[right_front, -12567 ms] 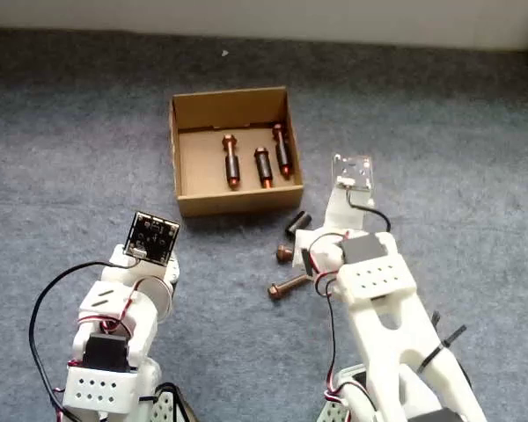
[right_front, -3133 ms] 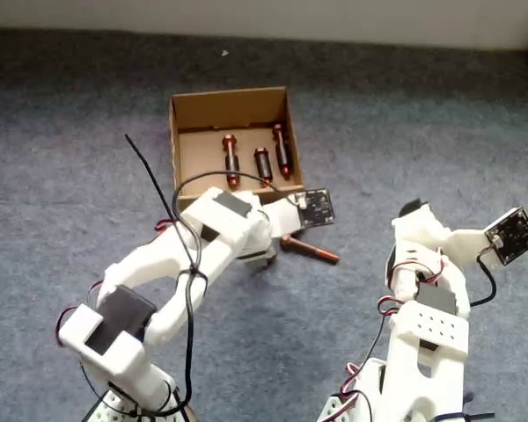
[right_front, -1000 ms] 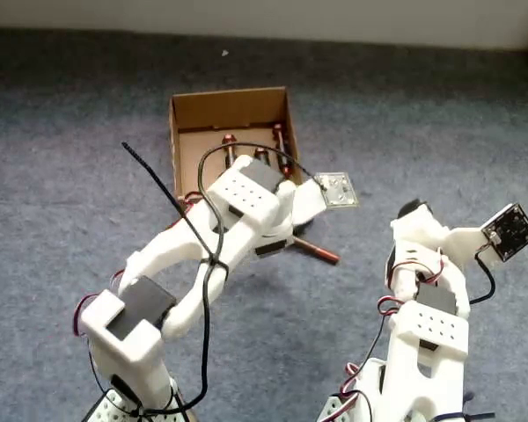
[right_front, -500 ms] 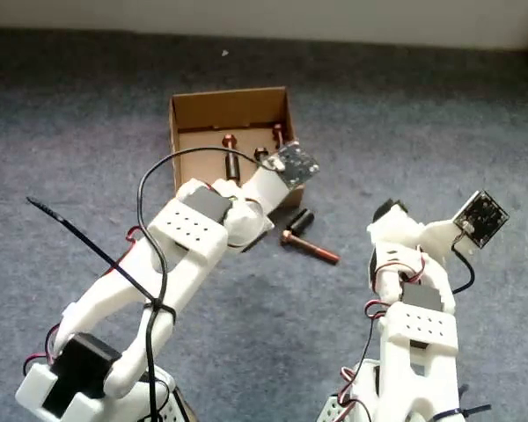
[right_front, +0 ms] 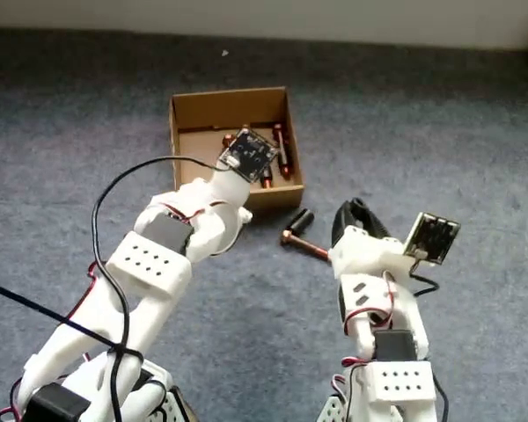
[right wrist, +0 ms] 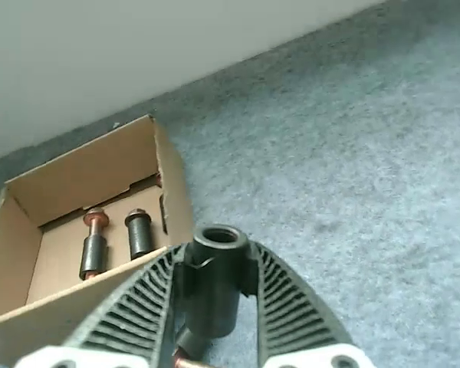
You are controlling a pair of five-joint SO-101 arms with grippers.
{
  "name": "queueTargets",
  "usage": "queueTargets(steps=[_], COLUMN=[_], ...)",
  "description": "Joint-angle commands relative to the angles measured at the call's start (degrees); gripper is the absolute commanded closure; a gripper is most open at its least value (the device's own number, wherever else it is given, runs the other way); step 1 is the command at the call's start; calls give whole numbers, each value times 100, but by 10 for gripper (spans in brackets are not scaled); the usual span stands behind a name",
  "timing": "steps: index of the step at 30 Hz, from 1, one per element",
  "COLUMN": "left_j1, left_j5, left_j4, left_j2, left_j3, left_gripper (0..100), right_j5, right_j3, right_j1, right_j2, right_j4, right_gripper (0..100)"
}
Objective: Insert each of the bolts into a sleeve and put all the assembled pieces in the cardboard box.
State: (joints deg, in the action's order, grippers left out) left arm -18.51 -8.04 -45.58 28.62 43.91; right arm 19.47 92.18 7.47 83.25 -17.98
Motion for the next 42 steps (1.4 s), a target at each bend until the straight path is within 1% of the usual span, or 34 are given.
queueTargets(steps=[1,6,10,13,19,22,24,27,33,34,37,42], left_j1=[207,224,242,242,233,233,233,242,338,321,233,-286], left_j5=[378,404,457,703,721,730,747,1037,1301,1301,1301,1301], left_j4=[149,246,281,308,308,281,281,273,-105,-158,-220,-246], left_j2=[365,382,743,1323,2686,3275,3635,4075,4813,4945,5323,5771], left_j3=[-40,-66,22,312,892,1068,1156,1182,1174,1174,1182,1174], left_gripper=[994,994,994,994,994,994,994,994,994,994,994,994], right_j5=[-334,-703,-967,-1134,-1143,-1187,-1187,-1187,-1196,-1213,-1591,-1749], right_j3=[163,549,848,1042,1051,1051,1051,1051,1051,1051,1051,1051], right_j1=[391,1068,1305,1508,1982,2246,2404,2651,3108,3178,3415,3776], right_j2=[567,989,1429,1719,2009,2026,2026,2000,1974,1974,1974,2026], right_j4=[92,101,101,31,-567,-673,-716,-725,-734,-769,-796,-760], right_gripper=[995,995,995,995,995,995,995,995,995,995,995,995])
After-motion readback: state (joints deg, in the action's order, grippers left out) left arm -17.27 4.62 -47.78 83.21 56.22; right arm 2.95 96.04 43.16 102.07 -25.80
